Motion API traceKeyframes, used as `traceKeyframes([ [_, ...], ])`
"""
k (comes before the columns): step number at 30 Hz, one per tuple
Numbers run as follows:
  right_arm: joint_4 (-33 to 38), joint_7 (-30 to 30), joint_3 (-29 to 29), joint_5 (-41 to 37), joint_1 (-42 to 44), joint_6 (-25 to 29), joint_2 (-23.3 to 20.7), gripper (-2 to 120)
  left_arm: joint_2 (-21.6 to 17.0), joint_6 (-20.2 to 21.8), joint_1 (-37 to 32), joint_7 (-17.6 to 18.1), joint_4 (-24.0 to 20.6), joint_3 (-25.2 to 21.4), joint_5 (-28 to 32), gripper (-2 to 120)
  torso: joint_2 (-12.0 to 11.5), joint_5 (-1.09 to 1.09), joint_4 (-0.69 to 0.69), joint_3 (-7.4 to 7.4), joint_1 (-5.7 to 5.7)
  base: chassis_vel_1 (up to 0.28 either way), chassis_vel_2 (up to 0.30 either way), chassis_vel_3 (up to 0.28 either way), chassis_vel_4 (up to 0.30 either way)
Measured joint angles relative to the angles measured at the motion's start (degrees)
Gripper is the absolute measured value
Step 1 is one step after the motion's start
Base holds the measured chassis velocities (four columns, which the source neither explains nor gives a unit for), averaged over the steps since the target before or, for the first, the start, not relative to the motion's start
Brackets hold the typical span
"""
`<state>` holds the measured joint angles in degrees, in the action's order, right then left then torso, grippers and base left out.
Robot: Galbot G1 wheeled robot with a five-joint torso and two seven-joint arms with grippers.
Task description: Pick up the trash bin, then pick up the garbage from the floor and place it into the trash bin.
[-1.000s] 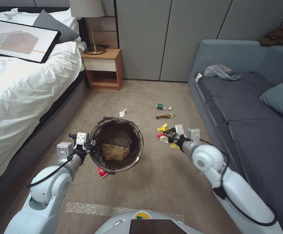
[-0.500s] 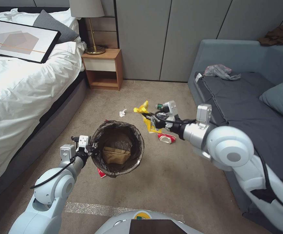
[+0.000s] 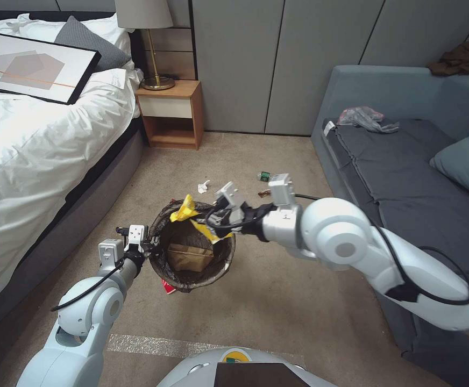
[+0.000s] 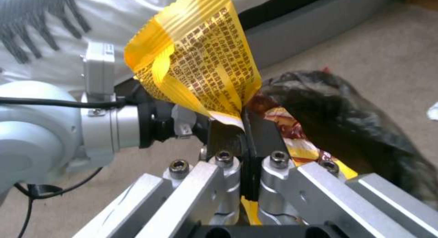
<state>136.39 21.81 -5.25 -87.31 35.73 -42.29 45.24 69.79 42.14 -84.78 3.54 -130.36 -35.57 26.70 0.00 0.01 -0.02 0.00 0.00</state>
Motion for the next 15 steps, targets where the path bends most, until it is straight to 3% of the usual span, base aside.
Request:
traceKeyframes([
  [1,0.0,0.0,0.0,0.0,0.0,0.0,0.0,0,0.0,0.0,0.0,0.0,0.0,0.0,0.0,0,0.0,0.0,0.0,0.0,0.0,0.0,0.0,0.0,0.0],
  [4,-1.14,-2.18,12.5,-1.45,-8.99,0.03,-1.77,0,0.5,0.0,0.21,-0.25,0.76,-0.47,-0.23,0,0.0,0.0,0.03,0.0,0.0,0.0,0.0,0.0,0.0],
  [5,-1.14,-2.18,12.5,-1.45,-8.99,0.03,-1.77,0,0.5,0.0,0.21,-0.25,0.76,-0.47,-0.23,0,0.0,0.0,0.03,0.0,0.0,0.0,0.0,0.0,0.0],
  [7,-2.43,-2.33,19.0,-0.39,-12.52,0.05,-0.79,0,0.72,0.0,0.49,-0.25,1.04,-0.67,-0.26,0,0.0,0.0,0.03,0.0,0.0,0.0,0.0,0.0,0.0],
  [15,-8.04,-1.3,28.61,2.52,-17.06,0.1,4.95,-1,1.28,0.0,0.62,-0.13,1.21,-1.74,0.19,0,0.0,0.01,0.0,-0.01,0.0,0.0,0.0,0.0,0.0],
])
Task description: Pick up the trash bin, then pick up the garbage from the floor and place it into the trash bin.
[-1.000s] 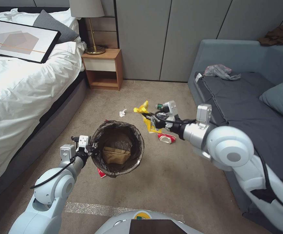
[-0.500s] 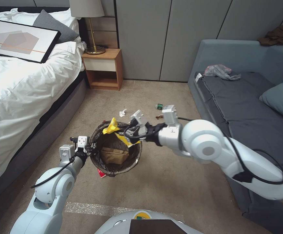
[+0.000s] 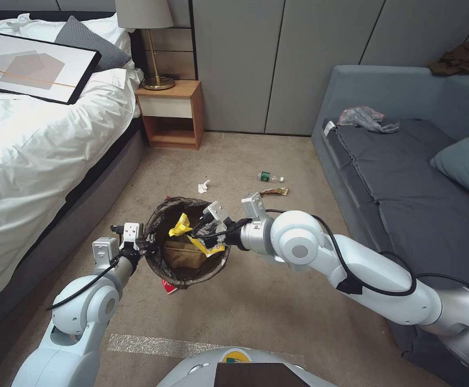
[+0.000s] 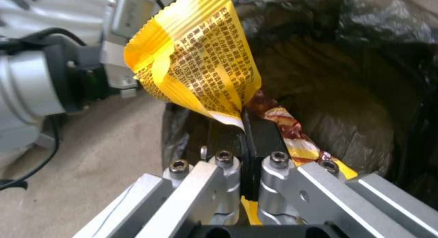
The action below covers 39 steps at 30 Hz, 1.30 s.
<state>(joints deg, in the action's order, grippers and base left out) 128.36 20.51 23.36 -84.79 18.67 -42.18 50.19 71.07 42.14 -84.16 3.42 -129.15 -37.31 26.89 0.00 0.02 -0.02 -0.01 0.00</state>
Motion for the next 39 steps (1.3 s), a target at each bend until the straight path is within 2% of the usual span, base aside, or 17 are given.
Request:
traceKeyframes([
  [1,0.0,0.0,0.0,0.0,0.0,0.0,0.0,-1,0.0,0.0,0.0,0.0,0.0,0.0,0.0,0,0.0,0.0,0.0,0.0,0.0,0.0,0.0,0.0,0.0],
  [4,-2.29,0.11,1.28,1.61,2.01,0.01,0.98,9,-0.26,0.0,0.03,0.06,-0.15,-0.55,0.39,0,0.0,-0.01,0.01,0.0,0.0,0.0,0.0,0.0,0.0],
  [7,-4.7,-0.41,1.65,3.35,4.65,0.03,1.74,25,-0.38,0.0,0.22,0.09,-0.16,-0.74,0.55,0,0.0,-0.01,0.02,0.01,0.0,0.0,0.0,0.0,0.0],
  [8,-4.7,-0.41,1.65,3.35,4.65,0.03,1.74,25,-0.38,0.0,0.22,0.09,-0.16,-0.74,0.55,0,0.0,-0.01,0.02,0.01,0.0,0.0,0.0,0.0,0.0],
  [10,-5.94,-0.2,1.4,3.55,5.45,0.04,2.11,36,-0.12,0.0,0.45,0.09,-0.02,-0.52,0.47,0,0.0,-0.01,0.02,0.0,0.0,0.0,0.0,0.0,0.0],
  [11,-5.94,-0.2,1.4,3.55,5.45,0.04,2.11,36,-0.12,0.0,0.45,0.09,-0.02,-0.52,0.47,0,0.0,-0.01,0.02,0.0,0.0,0.0,0.0,0.0,0.0],
  [13,-6.41,0.02,-0.15,4.17,6.9,0.07,2.18,48,-0.03,0.0,0.47,0.15,0.08,-0.51,0.3,0,0.0,-0.01,0.02,0.01,0.0,0.0,0.0,0.0,0.0],
  [14,-6.41,0.02,-0.15,4.17,6.9,0.07,2.18,48,-0.03,0.0,0.47,0.15,0.08,-0.51,0.3,0,0.0,-0.01,0.02,0.01,0.0,0.0,0.0,0.0,0.0],
  [16,-6.63,0.13,-1.56,4.13,7.94,1.84,2.25,58,-0.1,0.0,0.45,0.21,0.08,-0.5,0.28,0,0.0,-0.01,0.02,0.01,0.0,0.0,0.0,0.0,0.0],
  [17,-6.63,0.13,-1.56,4.13,7.94,1.84,2.25,58,-0.1,0.0,0.45,0.21,0.08,-0.5,0.28,0,0.0,-0.01,0.02,0.01,0.0,0.0,0.0,0.0,0.0],
  [20,-7.63,-0.05,-2.83,4.13,9.1,3.07,2.55,73,-0.36,0.0,0.49,0.24,0.1,-0.49,0.27,0,0.0,-0.02,0.02,0.01,0.0,0.0,0.0,0.0,0.0],
  [21,-7.63,-0.05,-2.83,4.13,9.1,3.07,2.55,73,-0.36,0.0,0.49,0.24,0.1,-0.49,0.27,0,0.0,-0.02,0.02,0.01,0.0,0.0,0.0,0.0,0.0],
  [23,-8.07,-0.84,-3.55,4.72,9.9,4.1,2.84,84,-0.63,0.0,0.47,0.24,0.23,-0.49,0.28,0,0.0,-0.02,0.02,0.01,0.0,0.0,0.0,0.0,0.0],
  [24,-8.07,-0.84,-3.55,4.72,9.9,4.1,2.84,84,-0.63,0.0,0.47,0.24,0.23,-0.49,0.28,0,0.0,-0.02,0.02,0.01,0.0,0.0,0.0,0.0,0.0],
  [26,-8.18,-2.29,-4.38,5.07,10.05,5.12,2.94,95,-0.85,0.0,0.45,0.2,0.44,-0.5,0.31,0,0.0,-0.02,0.01,0.01,0.0,0.0,0.0,0.0,0.0],
  [29,-8.1,-2.57,-4.65,5.07,10.05,5.21,2.93,99,-0.91,0.0,0.49,0.2,0.48,-0.5,0.31,0,0.0,-0.02,0.01,0.01,0.0,0.0,0.0,0.0,0.0],
  [39,-7.28,-2.85,-5.56,4.56,10.03,5.22,2.82,100,-1.02,0.0,0.7,0.18,0.68,-0.47,0.35,0,0.0,-0.02,0.01,0.01,0.0,0.0,0.0,0.0,0.0],
])
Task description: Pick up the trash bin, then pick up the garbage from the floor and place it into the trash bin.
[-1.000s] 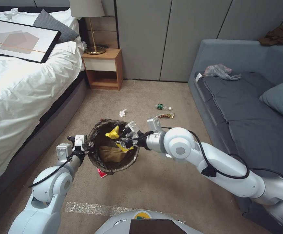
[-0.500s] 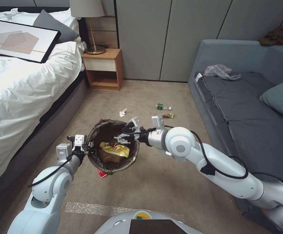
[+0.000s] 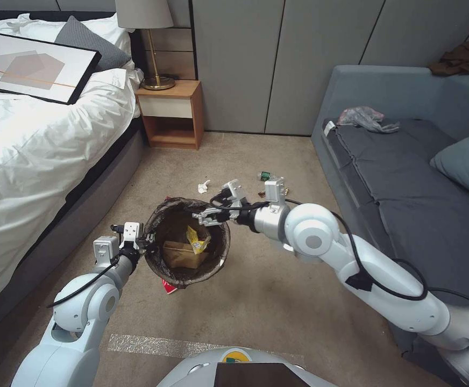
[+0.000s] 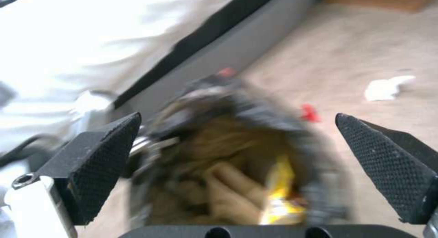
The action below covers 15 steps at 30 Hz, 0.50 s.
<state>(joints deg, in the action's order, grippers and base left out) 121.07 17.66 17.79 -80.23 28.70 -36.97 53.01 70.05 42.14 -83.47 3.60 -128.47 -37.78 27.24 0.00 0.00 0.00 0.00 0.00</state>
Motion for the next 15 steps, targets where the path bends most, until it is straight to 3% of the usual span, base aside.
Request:
traceKeyframes([
  [10,2.43,2.37,-3.85,0.22,1.42,0.03,-0.75,100,-0.2,0.0,0.19,0.01,0.13,0.05,0.03,0,0.0,0.0,0.0,0.0,0.0,0.0,0.0,0.0,0.0],
  [12,5.0,10.41,-8.77,1.06,4.2,0.2,-1.48,100,-0.21,0.0,0.16,0.06,0.12,0.02,0.0,0,0.0,0.0,-0.01,0.0,0.0,0.0,0.0,0.0,0.0],
  [13,5.0,10.41,-8.77,1.06,4.2,0.2,-1.48,100,-0.21,0.0,0.16,0.06,0.12,0.02,0.0,0,0.0,0.0,-0.01,0.0,0.0,0.0,0.0,0.0,0.0],
  [15,5.85,14.33,-16.11,9.96,9.7,-0.58,-3.0,100,-0.13,0.0,0.17,0.23,0.12,-0.09,-0.41,0,0.0,0.0,-0.01,0.0,0.0,0.0,0.0,0.0,0.0],
])
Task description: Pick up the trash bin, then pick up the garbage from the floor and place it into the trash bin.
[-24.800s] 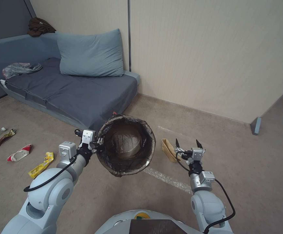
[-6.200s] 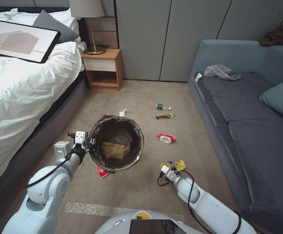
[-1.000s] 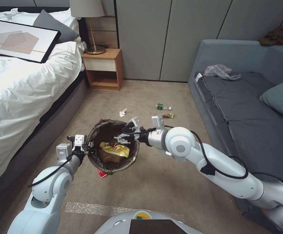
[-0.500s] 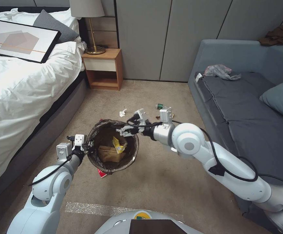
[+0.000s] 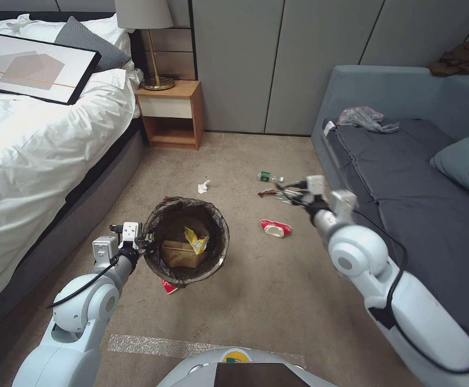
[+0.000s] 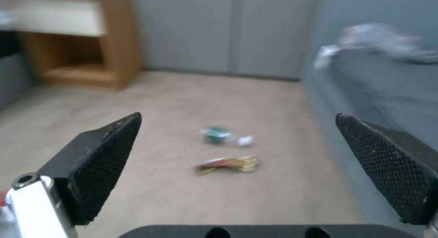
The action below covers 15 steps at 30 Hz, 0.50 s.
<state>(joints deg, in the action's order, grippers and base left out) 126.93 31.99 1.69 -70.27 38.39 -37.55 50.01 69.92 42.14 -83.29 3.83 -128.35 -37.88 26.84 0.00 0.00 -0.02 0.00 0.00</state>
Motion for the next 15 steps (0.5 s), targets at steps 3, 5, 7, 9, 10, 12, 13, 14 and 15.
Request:
traceKeyframes([
  [3,-0.42,-2.21,-8.79,12.09,10.26,1.11,0.01,100,0.27,0.0,0.04,0.02,-0.07,-0.15,0.02,0,0.0,-0.01,0.04,0.0,0.0,0.0,0.0,0.0,0.0],
  [5,-2.57,-5.83,-21.24,31.33,24.72,8.32,5.35,100,0.78,0.0,-0.11,-0.02,-0.06,-0.15,0.03,0,0.0,-0.01,0.02,0.0,0.0,0.0,0.0,0.0,0.0],
  [7,-3.82,-8.15,-25.0,37.96,29.44,12.81,8.31,100,0.9,0.0,-0.18,-0.06,-0.07,-0.15,0.04,0,0.0,0.0,0.02,0.01,0.0,0.0,0.0,0.0,0.0],
  [9,-9.29,-15.82,-33.8,57.16,42.18,27.96,20.78,100,1.03,0.0,-0.4,-0.18,-0.05,0.04,0.1,0,0.0,-0.01,0.02,0.01,-0.01,0.0,0.0,0.0,0.0],
  [10,-9.29,-15.82,-33.8,57.16,42.18,27.96,20.78,100,1.03,0.0,-0.4,-0.18,-0.05,0.04,0.1,0,0.0,-0.01,0.02,0.01,-0.01,0.0,0.0,0.0,0.0],
  [12,-13.65,-19.8,-39.33,61.88,48.03,37.25,27.07,100,1.47,0.0,-1.02,-0.61,-0.51,0.31,0.11,0,0.0,0.01,0.02,0.01,-0.01,0.0,0.0,0.0,0.0],
  [13,-13.65,-19.8,-39.33,61.88,48.03,37.25,27.07,100,1.47,0.0,-1.02,-0.61,-0.51,0.31,0.11,0,0.0,0.01,0.02,0.01,-0.01,0.0,0.0,0.0,0.0],
  [14,-14.85,-21.19,-40.63,62.29,48.78,39.44,28.44,100,1.63,0.0,-1.23,-0.8,-0.88,0.41,0.11,0,0.0,-0.01,0.03,0.01,-0.01,0.0,0.0,0.0,0.0],
  [15,-16.14,-23.25,-41.87,62.23,49.24,41.81,29.89,100,1.69,0.0,-1.52,-1.03,-1.56,0.67,0.11,0,0.0,0.01,0.02,0.01,-0.01,0.0,0.0,0.0,0.0],
])
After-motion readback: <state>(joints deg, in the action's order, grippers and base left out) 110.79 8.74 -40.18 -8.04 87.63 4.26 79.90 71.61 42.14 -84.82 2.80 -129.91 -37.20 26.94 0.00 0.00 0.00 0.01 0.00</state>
